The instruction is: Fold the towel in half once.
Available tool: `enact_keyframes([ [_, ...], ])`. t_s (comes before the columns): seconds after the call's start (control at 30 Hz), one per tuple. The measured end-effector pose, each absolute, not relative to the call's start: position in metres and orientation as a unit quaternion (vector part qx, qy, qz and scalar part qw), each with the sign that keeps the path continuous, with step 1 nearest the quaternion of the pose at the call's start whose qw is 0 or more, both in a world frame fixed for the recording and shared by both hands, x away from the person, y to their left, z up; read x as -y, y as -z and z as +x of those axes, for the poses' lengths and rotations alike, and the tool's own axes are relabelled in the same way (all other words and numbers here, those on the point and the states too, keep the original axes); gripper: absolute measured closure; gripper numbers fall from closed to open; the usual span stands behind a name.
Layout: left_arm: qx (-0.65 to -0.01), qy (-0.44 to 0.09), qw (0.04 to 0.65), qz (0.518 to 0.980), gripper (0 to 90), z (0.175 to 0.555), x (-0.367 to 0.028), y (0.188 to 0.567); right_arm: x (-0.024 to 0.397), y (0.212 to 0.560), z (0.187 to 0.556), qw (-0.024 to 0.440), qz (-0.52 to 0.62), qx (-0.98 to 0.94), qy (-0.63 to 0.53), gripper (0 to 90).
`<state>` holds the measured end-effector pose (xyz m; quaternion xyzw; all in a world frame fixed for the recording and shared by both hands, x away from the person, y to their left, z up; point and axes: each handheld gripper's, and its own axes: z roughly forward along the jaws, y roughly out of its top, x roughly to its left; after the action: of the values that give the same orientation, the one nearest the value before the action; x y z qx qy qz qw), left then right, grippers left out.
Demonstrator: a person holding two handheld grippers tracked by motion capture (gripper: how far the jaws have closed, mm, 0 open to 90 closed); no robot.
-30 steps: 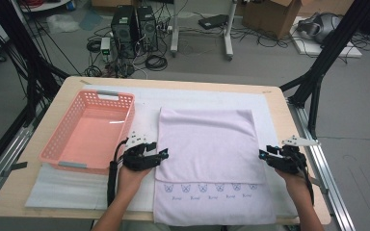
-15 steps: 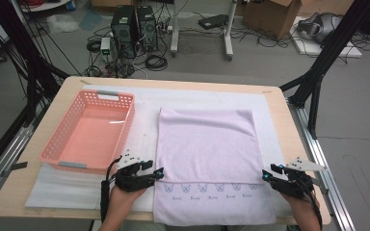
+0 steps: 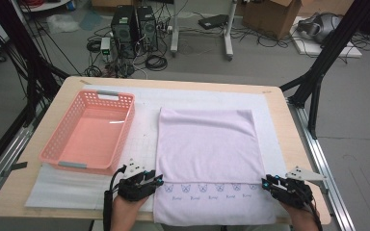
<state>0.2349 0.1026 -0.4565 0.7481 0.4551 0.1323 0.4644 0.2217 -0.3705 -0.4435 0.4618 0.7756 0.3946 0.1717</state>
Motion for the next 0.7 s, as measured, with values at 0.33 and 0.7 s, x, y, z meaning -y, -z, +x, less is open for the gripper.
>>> enact_keyframes([
  [0.33, -0.449, -0.146, 0.456, 0.754, 80.7, 0.2355, -0.0997, 0.4559, 0.3606, 0.4458, 0.2260, 0.173, 0.456, -0.789, -0.373, 84.0],
  [0.7, -0.443, -0.154, 0.470, 0.748, 79.9, 0.2338, -0.0981, 0.4524, 0.3606, 0.4450, 0.2254, 0.174, 0.457, -0.787, -0.377, 84.8],
])
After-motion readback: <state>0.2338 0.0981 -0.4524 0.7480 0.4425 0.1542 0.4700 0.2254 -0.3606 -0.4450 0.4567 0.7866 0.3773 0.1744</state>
